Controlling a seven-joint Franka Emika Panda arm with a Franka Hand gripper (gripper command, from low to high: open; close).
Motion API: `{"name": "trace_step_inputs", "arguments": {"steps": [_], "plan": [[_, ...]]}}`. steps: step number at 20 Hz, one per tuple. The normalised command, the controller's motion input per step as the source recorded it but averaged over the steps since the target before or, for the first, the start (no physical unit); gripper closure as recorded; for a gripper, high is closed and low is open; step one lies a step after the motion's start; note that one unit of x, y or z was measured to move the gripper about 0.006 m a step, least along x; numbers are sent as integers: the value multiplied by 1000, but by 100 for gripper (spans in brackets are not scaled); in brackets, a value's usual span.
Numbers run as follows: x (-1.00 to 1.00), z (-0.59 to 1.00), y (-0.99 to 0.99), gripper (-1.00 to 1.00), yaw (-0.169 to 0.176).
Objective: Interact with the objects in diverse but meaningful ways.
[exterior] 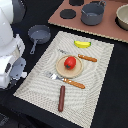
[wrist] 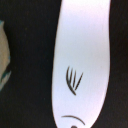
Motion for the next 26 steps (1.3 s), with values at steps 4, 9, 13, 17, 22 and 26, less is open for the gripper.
{"name": "trace_step_inputs", "arguments": {"steps": [4, 9, 13, 17, 22, 26], "plan": [[-99, -9, -10, 100, 41], [-95, 0, -11, 100, 39], [-82, 0, -35, 100, 35], [-67, 0, -44, 100, 33], [-134, 181, -41, 100, 22], [-639, 976, 15, 100, -8]]}}
